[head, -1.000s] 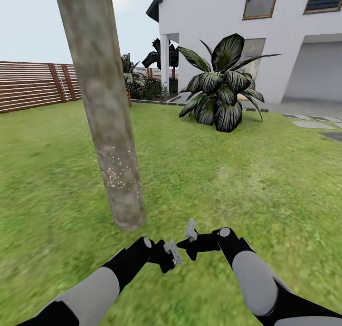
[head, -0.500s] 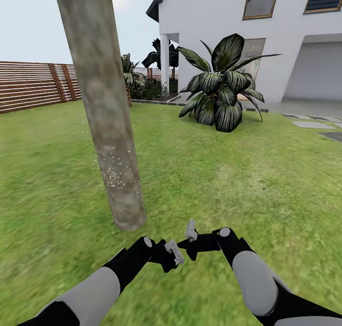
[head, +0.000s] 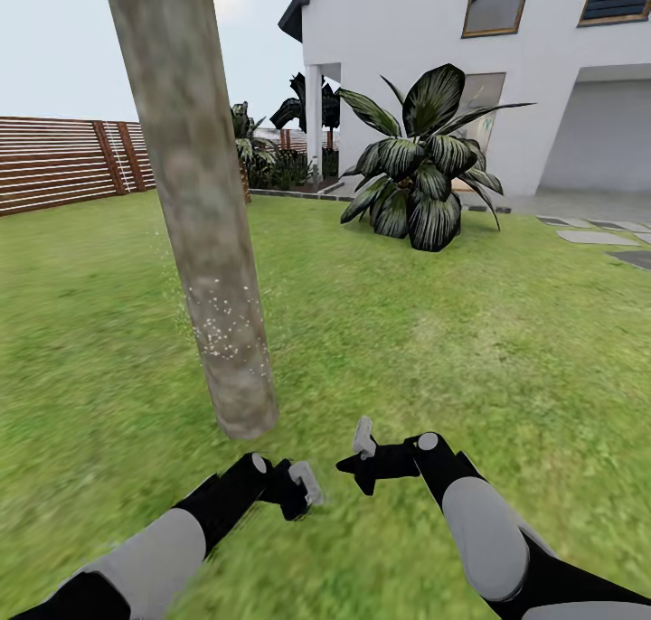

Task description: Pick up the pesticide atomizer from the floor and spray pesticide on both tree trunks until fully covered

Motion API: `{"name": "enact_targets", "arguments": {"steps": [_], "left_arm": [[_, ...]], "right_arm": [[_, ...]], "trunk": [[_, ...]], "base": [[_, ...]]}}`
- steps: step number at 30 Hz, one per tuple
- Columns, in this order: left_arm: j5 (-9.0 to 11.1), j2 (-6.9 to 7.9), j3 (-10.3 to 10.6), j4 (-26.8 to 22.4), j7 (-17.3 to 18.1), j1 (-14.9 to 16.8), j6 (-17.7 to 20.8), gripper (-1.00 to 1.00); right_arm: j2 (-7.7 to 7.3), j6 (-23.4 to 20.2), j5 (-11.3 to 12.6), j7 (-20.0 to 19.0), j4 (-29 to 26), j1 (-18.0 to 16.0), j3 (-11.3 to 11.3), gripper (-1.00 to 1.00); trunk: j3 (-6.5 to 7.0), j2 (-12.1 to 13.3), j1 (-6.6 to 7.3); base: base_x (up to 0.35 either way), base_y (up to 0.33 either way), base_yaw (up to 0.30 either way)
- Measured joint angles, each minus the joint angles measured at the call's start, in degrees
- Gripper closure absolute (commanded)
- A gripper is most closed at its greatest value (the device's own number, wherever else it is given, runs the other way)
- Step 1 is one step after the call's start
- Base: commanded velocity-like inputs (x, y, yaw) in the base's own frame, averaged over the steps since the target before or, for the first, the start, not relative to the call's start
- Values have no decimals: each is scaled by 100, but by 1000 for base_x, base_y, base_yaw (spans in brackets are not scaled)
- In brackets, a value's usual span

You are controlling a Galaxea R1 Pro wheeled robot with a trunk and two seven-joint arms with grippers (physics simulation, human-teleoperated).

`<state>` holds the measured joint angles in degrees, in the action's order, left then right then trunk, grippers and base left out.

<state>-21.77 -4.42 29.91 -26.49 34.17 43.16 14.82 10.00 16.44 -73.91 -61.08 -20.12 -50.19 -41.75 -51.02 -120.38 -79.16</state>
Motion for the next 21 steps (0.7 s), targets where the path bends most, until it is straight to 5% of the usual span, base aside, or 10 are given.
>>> {"name": "enact_targets", "arguments": {"steps": [9,12,14,15,16,18,19,21], "left_arm": [[68,1033,-113,250,-20,-5,-301,100],[248,1190,-857,598,-118,-15,-392,100],[308,1206,-1448,653,-669,-73,-423,100],[415,1183,-1750,668,-969,-194,-549,100],[673,1142,-2004,679,-1176,-348,-936,100],[1162,1086,-2150,853,-1315,-457,-1424,100],[1403,1055,-2170,1012,-1402,-476,-1539,100],[1672,855,-2179,1228,-1639,-489,-1629,100]], "right_arm": [[0,8,-7,98,-44,4,-36,100],[-171,6,-13,895,-26,31,-22,100],[-330,0,-7,1457,-15,73,-33,100],[-419,0,-7,1754,-15,173,-112,100],[-518,2,-14,2219,-16,372,-470,100],[-619,8,-11,3120,-18,683,-1413,100],[-638,12,-15,3507,-18,818,-1812,-100],[-653,20,-15,3991,-24,1094,-2153,-100]], "trunk": [[0,0,0],[0,0,0],[0,0,0],[-1,0,0],[-2,0,0],[-1,0,0],[-1,0,0],[-1,0,0]], "base": [[0,0,0],[0,0,0],[0,0,0],[0,0,0],[0,0,0],[0,0,0],[0,0,0],[0,0,0]]}}
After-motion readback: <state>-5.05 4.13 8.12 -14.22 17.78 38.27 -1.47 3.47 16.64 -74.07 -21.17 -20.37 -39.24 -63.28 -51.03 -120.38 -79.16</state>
